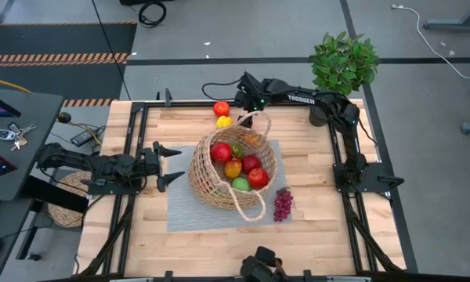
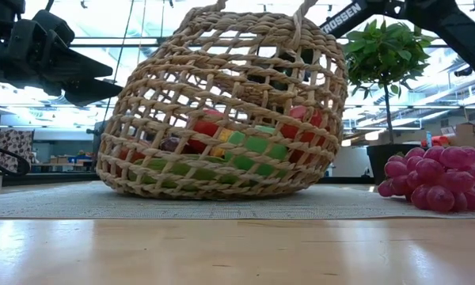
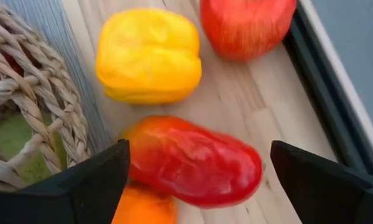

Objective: Build produce basket
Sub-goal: Put the red mango into the mesh basket

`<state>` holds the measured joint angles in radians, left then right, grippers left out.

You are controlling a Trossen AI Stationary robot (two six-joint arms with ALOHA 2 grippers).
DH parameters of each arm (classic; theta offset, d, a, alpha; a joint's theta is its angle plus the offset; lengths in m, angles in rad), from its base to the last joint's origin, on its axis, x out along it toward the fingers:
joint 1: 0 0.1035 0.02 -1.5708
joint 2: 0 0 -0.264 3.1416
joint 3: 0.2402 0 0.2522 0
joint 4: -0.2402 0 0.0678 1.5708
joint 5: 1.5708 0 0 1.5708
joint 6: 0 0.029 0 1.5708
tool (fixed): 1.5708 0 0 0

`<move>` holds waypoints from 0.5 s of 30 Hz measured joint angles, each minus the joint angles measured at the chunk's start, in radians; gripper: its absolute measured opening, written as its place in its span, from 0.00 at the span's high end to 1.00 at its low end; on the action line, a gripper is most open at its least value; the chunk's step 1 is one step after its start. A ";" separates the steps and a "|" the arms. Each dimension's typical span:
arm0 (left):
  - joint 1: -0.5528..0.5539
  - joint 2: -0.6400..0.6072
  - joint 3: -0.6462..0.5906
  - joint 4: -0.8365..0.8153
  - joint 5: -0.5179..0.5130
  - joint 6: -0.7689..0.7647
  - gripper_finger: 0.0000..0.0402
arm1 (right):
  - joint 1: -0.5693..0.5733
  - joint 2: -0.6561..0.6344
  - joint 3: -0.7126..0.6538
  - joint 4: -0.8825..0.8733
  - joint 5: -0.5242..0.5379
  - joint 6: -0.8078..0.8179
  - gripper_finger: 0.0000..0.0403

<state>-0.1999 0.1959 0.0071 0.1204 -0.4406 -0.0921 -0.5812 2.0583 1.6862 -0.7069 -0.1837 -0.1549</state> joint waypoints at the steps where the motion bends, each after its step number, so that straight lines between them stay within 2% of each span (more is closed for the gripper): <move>1: 0.000 0.000 0.000 0.000 0.000 0.000 0.02 | -0.003 0.000 -0.010 0.007 -0.001 0.000 0.04; 8: 0.000 0.000 0.000 0.000 0.000 0.000 0.02 | -0.014 -0.002 -0.078 0.082 -0.024 -0.006 0.03; 13: 0.000 0.000 0.000 0.000 0.000 0.000 0.02 | -0.016 -0.016 -0.039 0.054 -0.034 0.015 0.02; 15: 0.000 0.000 0.000 0.000 0.000 0.000 0.02 | -0.016 -0.035 -0.026 0.074 0.000 0.017 0.02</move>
<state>-0.2001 0.1955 0.0071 0.1204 -0.4404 -0.0925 -0.5968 2.0232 1.6606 -0.6329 -0.1841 -0.1383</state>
